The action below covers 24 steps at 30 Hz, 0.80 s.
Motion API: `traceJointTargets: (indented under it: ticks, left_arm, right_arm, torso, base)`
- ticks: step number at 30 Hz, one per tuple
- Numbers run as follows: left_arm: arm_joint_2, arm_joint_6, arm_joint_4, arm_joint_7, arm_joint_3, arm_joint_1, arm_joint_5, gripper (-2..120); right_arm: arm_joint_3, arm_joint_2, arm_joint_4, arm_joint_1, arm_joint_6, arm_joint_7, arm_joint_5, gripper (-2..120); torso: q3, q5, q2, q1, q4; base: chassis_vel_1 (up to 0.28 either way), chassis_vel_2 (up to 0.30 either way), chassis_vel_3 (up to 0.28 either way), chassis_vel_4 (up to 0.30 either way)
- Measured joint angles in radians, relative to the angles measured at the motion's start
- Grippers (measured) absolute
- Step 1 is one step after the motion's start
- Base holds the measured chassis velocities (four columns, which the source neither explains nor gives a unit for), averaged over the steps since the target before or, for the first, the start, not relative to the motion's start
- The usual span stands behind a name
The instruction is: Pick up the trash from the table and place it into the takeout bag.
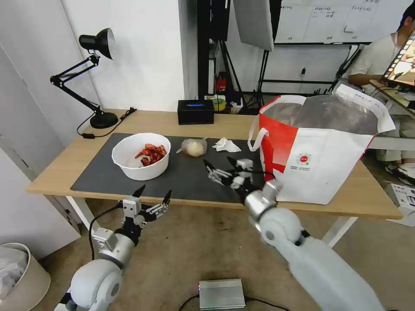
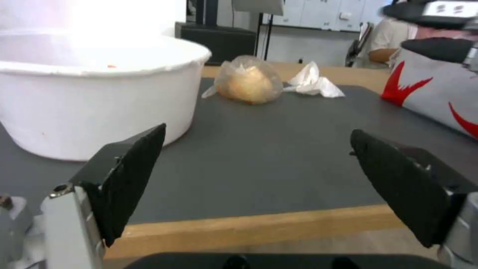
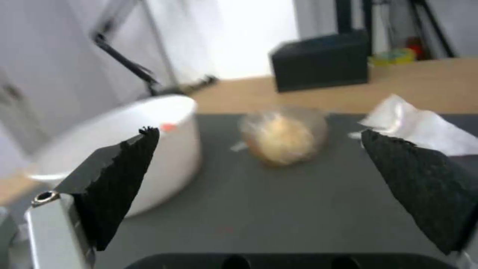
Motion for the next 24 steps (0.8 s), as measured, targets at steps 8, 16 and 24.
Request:
traceJointTargets:
  ticks: [8, 16, 24]
  left_arm:
    - [0.017, 0.004, 0.023, -0.003, -0.001, -0.001, -0.004, 100]
    - [0.008, 0.004, 0.022, -0.005, 0.000, 0.005, -0.005, 100]
    - [0.009, 0.004, 0.015, -0.006, -0.005, 0.014, -0.005, 100]
  right_arm:
    - [-0.108, 0.090, -0.100, 0.133, -0.142, 0.242, -0.043, 100]
    - [-0.140, 0.187, -0.182, 0.212, -0.244, 0.458, -0.027, 100]
    - [-0.118, 0.231, -0.203, 0.222, -0.303, 0.575, 0.008, 100]
  torso:
    - [0.000, 0.0000, 0.000, 0.000, 0.0001]
    - [0.000, -0.0001, 0.000, 0.000, 0.0001]
    - [0.000, 0.0001, 0.000, 0.000, 0.0000]
  base:
    - [0.000, 0.000, 0.000, 0.000]
    - [0.000, 0.000, 0.000, 0.000]
    - [0.000, 0.000, 0.000, 0.000]
